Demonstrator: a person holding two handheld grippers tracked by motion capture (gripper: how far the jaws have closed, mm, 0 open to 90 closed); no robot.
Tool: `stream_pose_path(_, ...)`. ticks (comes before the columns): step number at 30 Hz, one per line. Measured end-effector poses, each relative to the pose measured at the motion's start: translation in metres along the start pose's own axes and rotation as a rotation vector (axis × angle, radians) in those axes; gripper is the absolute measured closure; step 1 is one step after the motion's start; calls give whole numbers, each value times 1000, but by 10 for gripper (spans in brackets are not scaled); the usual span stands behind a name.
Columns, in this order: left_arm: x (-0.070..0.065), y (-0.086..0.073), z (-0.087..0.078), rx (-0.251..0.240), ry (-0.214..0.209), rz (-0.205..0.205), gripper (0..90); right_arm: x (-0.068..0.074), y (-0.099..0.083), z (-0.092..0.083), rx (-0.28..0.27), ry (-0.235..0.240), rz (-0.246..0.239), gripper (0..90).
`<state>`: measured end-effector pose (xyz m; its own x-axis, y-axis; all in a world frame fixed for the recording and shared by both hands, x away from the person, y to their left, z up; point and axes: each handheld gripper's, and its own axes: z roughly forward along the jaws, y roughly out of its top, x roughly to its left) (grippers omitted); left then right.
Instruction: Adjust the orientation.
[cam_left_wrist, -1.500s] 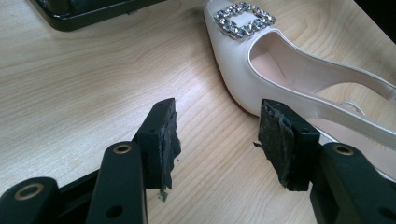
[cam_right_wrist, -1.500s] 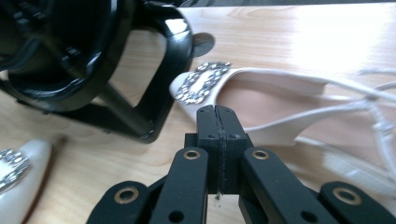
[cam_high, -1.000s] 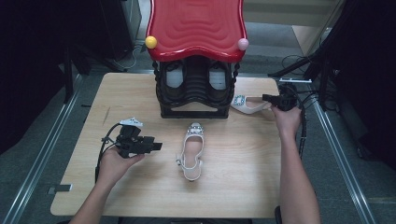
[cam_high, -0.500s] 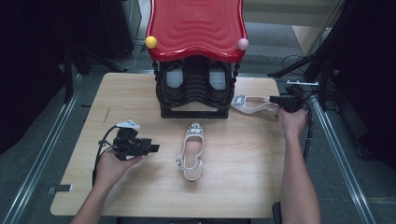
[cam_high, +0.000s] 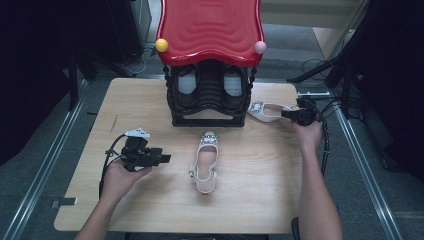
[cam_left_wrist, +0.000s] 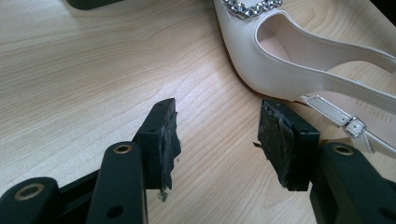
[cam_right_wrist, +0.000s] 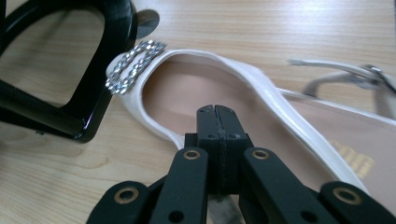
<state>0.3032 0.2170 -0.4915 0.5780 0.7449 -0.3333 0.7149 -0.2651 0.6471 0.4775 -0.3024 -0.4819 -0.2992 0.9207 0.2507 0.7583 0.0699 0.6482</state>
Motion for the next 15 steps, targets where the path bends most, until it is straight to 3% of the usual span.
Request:
stream_pose_path(9, -1, 4, 4, 2, -8, 5, 475, 18, -2, 4, 15, 52, -11, 900)
stream_pose_path(15, -1, 6, 6, 8, -10, 17, 476, 18, 0, -6, -7, 39, -28, 900)
